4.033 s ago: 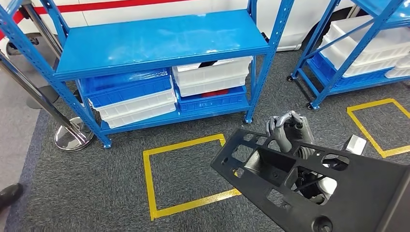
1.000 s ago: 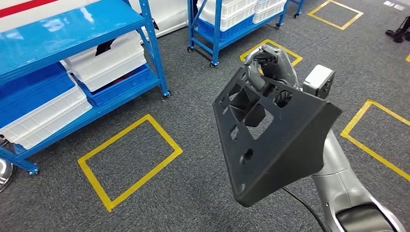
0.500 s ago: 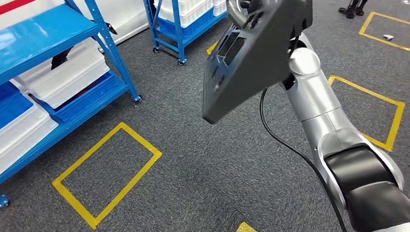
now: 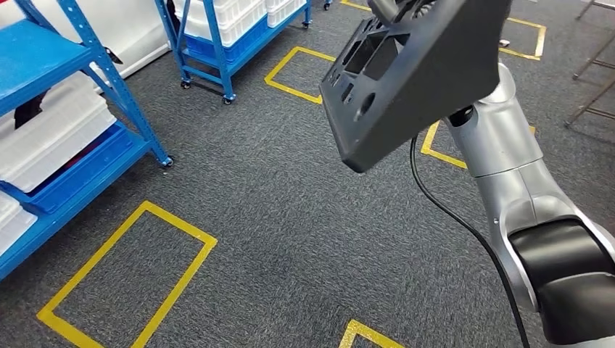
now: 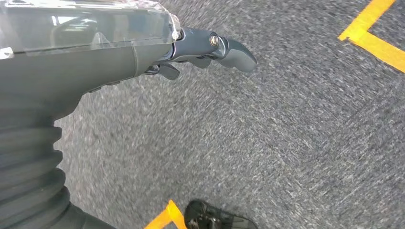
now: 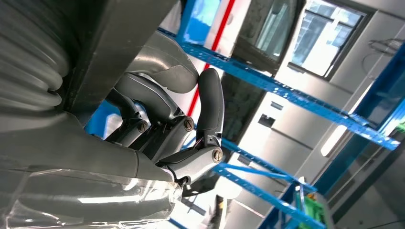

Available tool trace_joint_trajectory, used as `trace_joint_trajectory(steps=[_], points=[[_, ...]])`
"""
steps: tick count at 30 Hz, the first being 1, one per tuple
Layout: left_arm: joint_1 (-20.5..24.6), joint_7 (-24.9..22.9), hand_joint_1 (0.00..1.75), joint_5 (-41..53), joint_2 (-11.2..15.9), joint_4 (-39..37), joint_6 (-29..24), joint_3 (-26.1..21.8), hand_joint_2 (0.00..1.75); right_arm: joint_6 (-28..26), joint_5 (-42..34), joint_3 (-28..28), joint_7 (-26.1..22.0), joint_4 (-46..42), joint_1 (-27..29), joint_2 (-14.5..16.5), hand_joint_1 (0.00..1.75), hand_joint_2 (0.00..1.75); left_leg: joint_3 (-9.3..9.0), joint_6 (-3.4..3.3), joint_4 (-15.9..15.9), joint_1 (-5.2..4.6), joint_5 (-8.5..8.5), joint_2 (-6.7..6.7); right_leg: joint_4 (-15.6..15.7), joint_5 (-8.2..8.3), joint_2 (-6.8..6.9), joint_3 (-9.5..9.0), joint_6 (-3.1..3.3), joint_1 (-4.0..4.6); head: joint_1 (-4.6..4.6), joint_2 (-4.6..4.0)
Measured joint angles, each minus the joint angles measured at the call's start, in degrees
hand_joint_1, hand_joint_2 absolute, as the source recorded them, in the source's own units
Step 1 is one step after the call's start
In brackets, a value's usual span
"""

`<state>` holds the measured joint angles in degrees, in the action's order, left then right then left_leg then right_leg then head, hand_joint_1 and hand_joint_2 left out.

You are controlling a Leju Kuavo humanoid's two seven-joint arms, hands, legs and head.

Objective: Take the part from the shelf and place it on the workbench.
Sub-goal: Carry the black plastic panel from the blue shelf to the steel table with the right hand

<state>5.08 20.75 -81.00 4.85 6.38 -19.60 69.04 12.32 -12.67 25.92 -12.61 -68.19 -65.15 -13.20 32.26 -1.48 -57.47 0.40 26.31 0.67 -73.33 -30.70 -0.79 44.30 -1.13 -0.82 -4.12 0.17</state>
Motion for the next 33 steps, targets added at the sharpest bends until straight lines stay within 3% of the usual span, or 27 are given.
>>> trace_joint_trajectory(steps=[1,2,3,4,6,7,9,10,12,14,16,17,19,21,23,25,27,29,31,32,33], points=[[0.0,0.0,0.00,0.0,0.0,0.0,0.1,0.1,1.75,0.6,-0.8,0.0,-0.4,-0.4,0.9,-0.5,1.66,1.75,0.02,-0.02,0.0,-0.12,0.01,0.81,-1.9,-0.39,0.19,0.71,-0.16,-0.16,0.00,0.00],[0.0,0.0,0.00,0.0,0.0,0.0,0.2,0.2,1.75,1.1,-1.5,0.0,-0.8,-1.0,1.9,-1.0,1.66,1.75,0.02,-0.03,0.0,-0.21,0.04,1.57,-1.5,0.25,0.38,0.29,-0.26,-0.29,0.00,0.00],[0.0,0.0,0.00,-0.1,0.0,0.0,0.2,0.2,1.75,1.6,-2.3,0.0,-1.2,-1.7,2.9,-1.5,1.66,1.75,0.00,-0.02,-0.1,-0.30,0.09,2.29,1.2,1.71,0.75,-1.30,-0.27,-0.37,0.01,0.00],[0.1,0.0,0.00,-0.1,0.0,0.0,0.2,0.3,1.75,2.0,-3.2,0.0,-1.6,-2.7,3.9,-2.0,1.66,1.75,-0.04,0.03,-0.1,-0.41,0.19,2.90,5.4,3.43,1.83,-3.74,-0.15,-0.33,0.00,0.00],[0.1,-0.1,0.00,-0.2,0.0,0.0,0.2,0.4,1.75,3.0,-5.1,0.0,-2.1,-4.9,5.7,-2.9,1.66,1.75,-0.05,0.36,-0.4,-0.78,0.51,4.00,12.5,5.35,4.33,-7.64,0.34,0.35,-0.01,0.00],[0.1,-0.2,0.00,-0.3,0.0,0.0,0.1,0.5,1.75,3.5,-6.0,-0.1,-2.3,-6.0,6.6,-3.3,1.66,1.75,-0.09,0.59,-0.4,-0.91,0.68,4.54,14.2,5.57,5.05,-8.48,0.61,0.72,-0.01,0.00],[0.2,-0.5,0.00,-0.6,-0.1,0.0,-0.1,0.6,1.75,4.5,-7.3,-0.2,-2.5,-8.1,8.3,-4.0,1.66,1.75,-0.28,1.07,-0.4,-0.95,0.90,5.73,14.7,5.63,4.07,-8.48,1.14,1.00,-0.01,0.00],[0.2,-0.6,0.00,-0.8,-0.1,0.0,-0.2,0.6,1.75,5.0,-7.7,-0.2,-2.5,-9.0,9.2,-4.4,1.66,1.75,-0.30,1.36,-0.6,-0.83,1.23,5.66,15.0,5.77,3.52,-8.54,1.42,0.91,-0.01,0.00],[0.2,-0.8,0.00,-1.2,-0.2,0.0,-0.3,0.6,1.75,5.9,-8.2,-0.3,-2.7,-10.8,10.4,-4.8,1.66,1.75,0.66,1.85,-3.4,-0.55,3.40,3.37,15.4,6.13,2.41,-8.69,2.09,0.51,-0.01,0.00],[0.0,-0.9,0.00,-1.4,-0.3,0.0,-0.3,0.6,1.75,6.3,-8.4,-0.2,-2.7,-12.1,11.4,-4.8,1.66,1.75,3.71,2.17,-10.7,-0.25,7.41,0.53,15.5,6.30,1.17,-8.66,2.42,0.32,-0.01,0.00],[-0.2,-1.0,0.00,-1.4,-0.3,0.0,-0.3,0.6,1.75,6.4,-8.4,-0.2,-2.6,-12.8,12.3,-4.8,1.66,1.75,6.69,2.48,-17.3,-0.05,9.72,-0.16,15.5,6.34,-0.29,-8.60,2.43,0.27,-0.01,0.00],[-0.2,-1.0,0.00,-1.5,-0.3,0.0,-0.3,0.6,1.75,6.5,-8.5,-0.2,-2.6,-13.0,12.7,-4.9,1.66,1.75,6.94,2.60,-17.8,0.07,9.18,-0.19,15.4,6.35,-1.07,-8.58,2.39,0.20,-0.01,0.00],[-0.1,-0.9,0.00,-1.6,-0.3,0.0,-0.3,0.6,1.75,6.5,-8.7,-0.2,-2.4,-13.5,13.0,-4.9,1.66,1.75,4.49,2.92,-12.2,0.56,5.35,-0.81,15.0,6.27,-2.61,-8.55,2.10,-0.06,-0.01,0.00],[-0.1,-0.8,0.00,-1.7,-0.3,0.0,-0.3,0.6,1.75,6.7,-9.1,-0.2,-2.2,-13.8,12.9,-4.9,1.66,1.75,1.26,3.18,-5.0,1.25,2.37,-3.71,14.2,6.09,-4.07,-8.08,1.41,-0.21,0.01,0.00],[-0.2,-0.9,0.00,-1.8,-0.4,0.0,-0.3,0.6,1.75,6.9,-9.5,-0.2,-1.9,-14.2,13.0,-4.9,1.66,1.75,0.23,2.87,-2.5,1.41,2.00,-5.57,13.8,6.35,-5.49,-7.26,0.47,-0.34,0.01,0.00],[-0.1,-1.1,0.00,-1.9,-0.5,0.0,-0.4,0.6,1.75,7.0,-9.7,-0.2,-1.8,-14.4,13.3,-5.1,1.66,1.75,0.22,2.00,-2.2,1.15,1.75,-4.49,14.0,6.77,-6.36,-6.77,-0.38,-0.62,-0.01,0.00],[0.1,-1.3,0.00,-2.1,-0.5,0.0,-0.5,0.6,1.75,7.1,-9.8,-0.3,-1.7,-14.6,13.3,-5.6,1.66,1.75,0.17,1.03,-1.7,1.01,1.27,-3.19,12.3,5.62,-3.99,-5.81,-0.77,-0.53,0.00,0.00],[0.0,-1.7,0.00,-2.4,-0.5,0.0,-0.8,0.6,1.75,7.1,-10.1,-0.4,-1.6,-14.7,13.3,-5.8,1.66,1.75,0.25,0.36,-1.4,0.66,1.04,-1.79,6.1,2.18,-0.59,-2.97,-0.82,-0.31,0.01,0.00],[-0.2,-2.0,0.00,-2.7,-0.5,0.0,-1.1,0.6,1.75,7.1,-10.4,-0.4,-1.4,-14.7,13.5,-5.9,1.66,1.75,0.40,0.10,-1.5,0.15,1.04,-0.27,-1.0,-0.65,0.34,0.15,-0.77,-0.32,0.01,0.00],[-0.2,-2.0,0.00,-2.7,-0.5,0.0,-1.2,0.6,1.75,7.1,-10.4,-0.4,-1.3,-14.7,13.6,-5.9,1.66,1.75,0.43,0.04,-1.5,-0.07,1.06,0.48,-2.2,-0.68,0.43,0.51,-0.64,-0.30,0.01,0.00],[-0.2,-2.0,0.00,-2.8,-0.5,0.0,-1.3,0.6,1.75,7.1,-10.5,-0.4,-1.3,-14.7,13.7,-5.9,1.66,1.75,0.42,-0.03,-1.5,-0.26,1.10,1.20,-0.9,0.34,0.58,-0.36,-0.41,-0.20,0.01,0.00]])
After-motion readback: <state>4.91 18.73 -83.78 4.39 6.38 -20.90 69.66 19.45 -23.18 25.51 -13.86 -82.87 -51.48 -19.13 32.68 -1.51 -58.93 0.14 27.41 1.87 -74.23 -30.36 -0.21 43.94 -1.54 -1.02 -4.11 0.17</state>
